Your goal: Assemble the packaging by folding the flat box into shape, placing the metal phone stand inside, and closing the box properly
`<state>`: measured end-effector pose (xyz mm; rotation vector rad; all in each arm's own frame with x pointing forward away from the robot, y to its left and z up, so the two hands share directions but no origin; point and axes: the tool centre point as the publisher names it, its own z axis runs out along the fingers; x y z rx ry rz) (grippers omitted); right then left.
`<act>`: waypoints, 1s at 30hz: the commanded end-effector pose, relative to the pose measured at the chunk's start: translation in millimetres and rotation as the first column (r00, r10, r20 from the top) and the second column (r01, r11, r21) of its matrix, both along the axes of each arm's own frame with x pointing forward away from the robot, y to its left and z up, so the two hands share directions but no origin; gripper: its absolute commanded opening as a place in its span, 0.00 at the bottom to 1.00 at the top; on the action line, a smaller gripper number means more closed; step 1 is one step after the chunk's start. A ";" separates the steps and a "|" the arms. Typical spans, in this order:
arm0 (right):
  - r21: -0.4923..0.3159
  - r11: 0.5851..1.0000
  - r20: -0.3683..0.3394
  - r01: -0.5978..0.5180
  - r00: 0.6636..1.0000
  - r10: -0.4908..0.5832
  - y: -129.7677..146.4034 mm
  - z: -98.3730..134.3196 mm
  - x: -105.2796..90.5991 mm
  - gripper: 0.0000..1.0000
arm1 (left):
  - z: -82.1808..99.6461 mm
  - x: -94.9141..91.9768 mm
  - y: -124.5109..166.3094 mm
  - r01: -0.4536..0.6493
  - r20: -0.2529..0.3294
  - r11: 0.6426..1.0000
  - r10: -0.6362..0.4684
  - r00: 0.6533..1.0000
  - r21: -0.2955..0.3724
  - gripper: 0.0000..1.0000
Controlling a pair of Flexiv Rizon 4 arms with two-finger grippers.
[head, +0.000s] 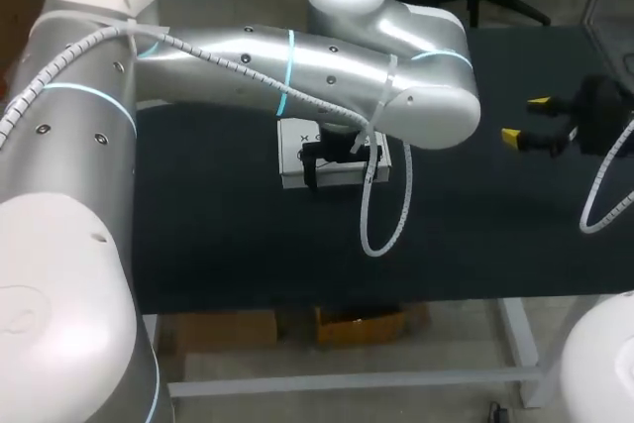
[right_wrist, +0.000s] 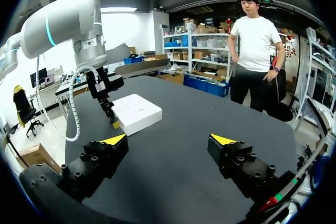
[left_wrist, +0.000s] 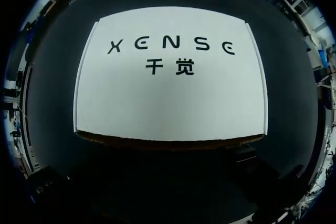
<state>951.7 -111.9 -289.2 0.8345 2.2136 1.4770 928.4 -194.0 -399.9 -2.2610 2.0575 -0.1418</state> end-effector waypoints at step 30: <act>0.001 1.000 -0.001 -0.002 1.000 0.002 -0.6 0.2 -0.1 1.00 | 6.4 162.8 19.3 0.021 -0.019 1.000 -0.021 1.000 -0.018 1.00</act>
